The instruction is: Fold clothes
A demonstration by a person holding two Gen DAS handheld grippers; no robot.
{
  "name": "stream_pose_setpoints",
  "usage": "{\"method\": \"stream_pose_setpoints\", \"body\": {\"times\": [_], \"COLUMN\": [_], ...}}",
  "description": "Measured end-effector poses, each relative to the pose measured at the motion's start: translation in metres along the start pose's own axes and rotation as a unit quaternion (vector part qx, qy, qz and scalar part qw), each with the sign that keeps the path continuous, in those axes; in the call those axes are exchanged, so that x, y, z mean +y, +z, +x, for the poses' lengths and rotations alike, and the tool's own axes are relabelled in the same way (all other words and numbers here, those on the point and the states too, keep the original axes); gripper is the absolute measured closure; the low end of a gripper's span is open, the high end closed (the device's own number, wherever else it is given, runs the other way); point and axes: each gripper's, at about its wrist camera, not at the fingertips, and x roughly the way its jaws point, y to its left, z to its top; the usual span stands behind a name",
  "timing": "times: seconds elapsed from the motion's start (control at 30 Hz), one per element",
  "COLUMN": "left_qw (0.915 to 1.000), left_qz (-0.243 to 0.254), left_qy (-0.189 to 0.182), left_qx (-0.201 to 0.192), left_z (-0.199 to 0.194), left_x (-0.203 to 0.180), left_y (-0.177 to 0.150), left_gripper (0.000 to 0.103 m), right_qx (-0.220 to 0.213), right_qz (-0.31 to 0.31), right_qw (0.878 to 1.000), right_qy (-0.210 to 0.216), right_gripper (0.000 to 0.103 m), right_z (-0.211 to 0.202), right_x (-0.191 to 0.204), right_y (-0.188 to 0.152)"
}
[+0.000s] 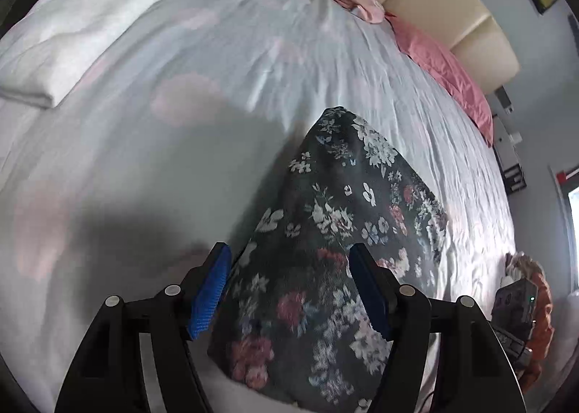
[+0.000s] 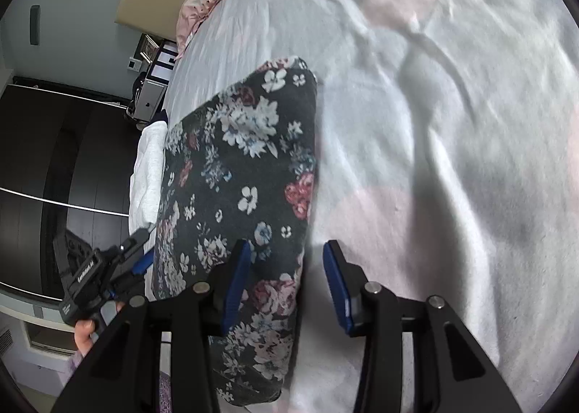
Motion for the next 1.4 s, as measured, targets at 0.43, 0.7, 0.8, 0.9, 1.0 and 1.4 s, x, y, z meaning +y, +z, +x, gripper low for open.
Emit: {"method": "stream_pose_setpoints", "body": {"times": [0.43,0.7,0.8,0.9,1.0,1.4], "left_qw": [0.9912,0.9779,0.9751,0.9694,0.9682,0.9719], "left_qz": [0.027,0.033,0.040,0.075,0.087,0.079], "left_qy": [-0.092,-0.158,-0.173,-0.182,-0.174,-0.156], "left_qx": [0.091,0.133,0.133,0.146,0.157,0.157], "left_z": [0.049,0.063,0.064,0.065,0.069,0.064], "left_x": [0.021,0.027,0.022,0.006,-0.002,-0.005], "left_y": [0.029,0.043,0.044,0.037,0.036,0.035], "left_gripper": [0.034,0.034,0.035,0.044,0.044,0.049], "right_qx": [0.022,0.033,0.035,0.035,0.036,0.032], "right_qz": [0.006,-0.002,0.001,0.000,0.002,0.004], "right_qw": [0.999,0.998,0.998,0.998,0.998,0.999], "right_qy": [0.047,0.051,0.050,0.048,0.047,0.040], "right_gripper": [0.062,0.062,0.062,0.062,0.062,0.063], "right_z": [0.025,0.038,0.041,0.041,0.041,0.041], "right_x": [-0.006,0.000,0.001,0.001,0.003,0.004], "right_y": [0.018,0.027,0.028,0.028,0.028,0.029]}}
